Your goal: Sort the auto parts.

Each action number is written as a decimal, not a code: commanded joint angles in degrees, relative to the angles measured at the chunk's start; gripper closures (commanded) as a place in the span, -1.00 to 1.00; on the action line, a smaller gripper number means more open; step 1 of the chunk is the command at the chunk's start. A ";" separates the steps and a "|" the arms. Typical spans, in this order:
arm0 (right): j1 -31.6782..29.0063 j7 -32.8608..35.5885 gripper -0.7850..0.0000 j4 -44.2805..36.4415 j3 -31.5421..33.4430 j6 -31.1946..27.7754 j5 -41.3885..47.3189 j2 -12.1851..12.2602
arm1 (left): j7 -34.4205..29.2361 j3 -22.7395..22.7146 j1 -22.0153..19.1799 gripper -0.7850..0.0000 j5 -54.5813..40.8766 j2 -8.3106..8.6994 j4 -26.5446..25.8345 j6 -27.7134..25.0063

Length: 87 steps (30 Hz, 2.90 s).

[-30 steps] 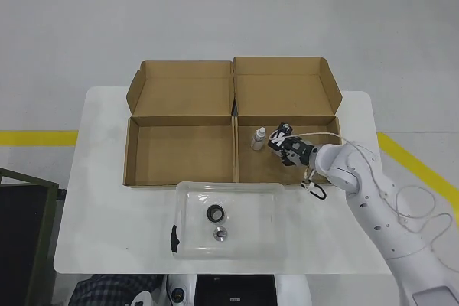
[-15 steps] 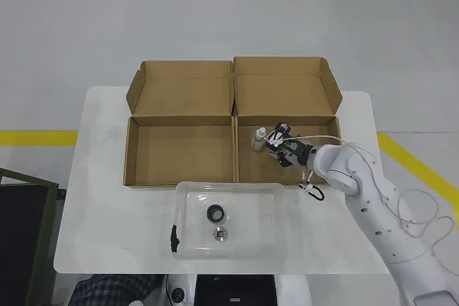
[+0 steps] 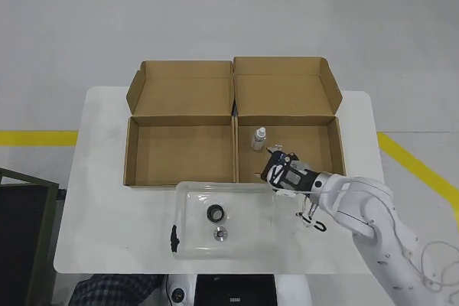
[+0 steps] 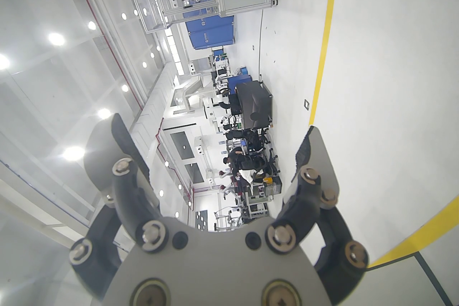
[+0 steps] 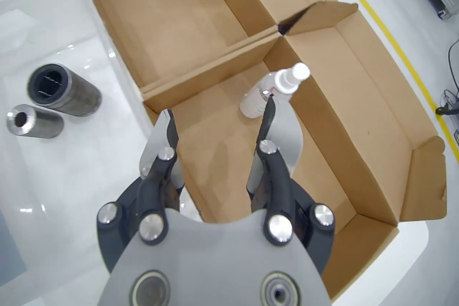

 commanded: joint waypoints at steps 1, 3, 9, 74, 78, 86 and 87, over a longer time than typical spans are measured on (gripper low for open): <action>-1.84 -1.36 -0.11 -1.76 -1.18 -0.48 -1.78 0.06 | 0.00 0.00 0.00 -1.00 0.00 0.00 0.00 0.00; -3.00 -2.53 -0.13 -2.90 -2.68 -0.78 -3.48 0.04 | 0.00 0.00 0.00 -1.00 0.00 0.00 0.00 0.00; -4.03 -5.68 -0.05 -2.49 -8.23 -0.84 -9.18 -0.35 | 0.00 0.00 0.00 -1.00 0.00 0.00 0.00 0.00; 8.28 -14.01 1.00 17.33 -23.72 -2.84 -5.01 -6.11 | 0.00 0.00 0.00 -1.00 0.00 0.00 0.00 0.00; 7.11 -15.78 1.00 15.22 -22.31 -4.39 -3.79 -5.71 | 0.00 0.00 0.00 -1.00 0.00 0.00 0.00 0.00; 3.23 -19.81 1.00 9.52 -17.26 -6.27 -2.09 -4.36 | 0.00 0.00 0.00 -1.00 0.00 0.00 0.00 0.00; 2.65 -20.25 1.00 8.90 -16.46 -6.65 -1.82 -4.16 | 0.00 0.00 0.00 -1.00 0.00 0.00 0.00 0.00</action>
